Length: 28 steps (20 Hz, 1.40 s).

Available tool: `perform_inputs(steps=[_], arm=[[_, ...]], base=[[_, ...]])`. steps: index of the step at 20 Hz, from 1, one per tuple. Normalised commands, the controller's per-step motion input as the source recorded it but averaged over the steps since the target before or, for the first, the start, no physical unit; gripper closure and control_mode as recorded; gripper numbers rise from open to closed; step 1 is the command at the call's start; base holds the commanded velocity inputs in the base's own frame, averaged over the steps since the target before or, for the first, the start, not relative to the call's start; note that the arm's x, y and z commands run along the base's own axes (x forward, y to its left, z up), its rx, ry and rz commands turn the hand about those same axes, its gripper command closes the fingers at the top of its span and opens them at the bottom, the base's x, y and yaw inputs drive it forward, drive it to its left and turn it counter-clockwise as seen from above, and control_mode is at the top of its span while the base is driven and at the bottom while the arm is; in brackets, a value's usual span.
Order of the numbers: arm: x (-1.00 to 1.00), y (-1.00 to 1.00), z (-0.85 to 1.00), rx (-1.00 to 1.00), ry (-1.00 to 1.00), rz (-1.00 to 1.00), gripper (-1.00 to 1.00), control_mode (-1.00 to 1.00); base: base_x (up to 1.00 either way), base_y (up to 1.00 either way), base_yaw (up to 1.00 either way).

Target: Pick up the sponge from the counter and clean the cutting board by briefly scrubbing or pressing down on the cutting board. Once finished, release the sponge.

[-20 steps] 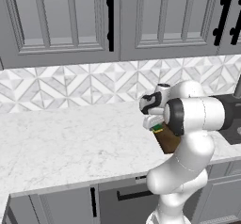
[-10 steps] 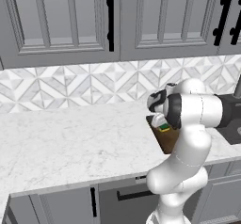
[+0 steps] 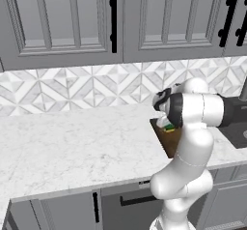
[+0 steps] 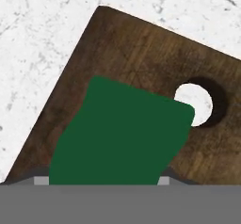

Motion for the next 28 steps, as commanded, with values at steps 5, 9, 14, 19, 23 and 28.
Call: perform_inputs(steps=[5,9,14,19,23,28], arm=[[0.24,-0.38,-0.01,0.07,-0.08,0.0,1.0,-1.0],[0.09,-0.61,-0.22,0.03,-0.05,0.0,1.0,-1.0],[-0.02,-0.71,-0.24,0.01,-0.03,-0.01,1.0,-1.0],[-0.49,-0.52,-0.13,0.0,-0.08,0.0,1.0,-1.0],[-0.77,-0.31,-0.08,0.0,-0.05,0.0,1.0,-1.0],[-0.79,-0.17,-0.08,0.0,-0.04,0.0,1.0,-1.0]], base=[[0.0,0.0,0.0],[0.0,0.0,0.0],[0.0,0.0,0.0],[0.0,0.0,0.0],[0.0,0.0,0.0],[0.0,0.0,0.0]])
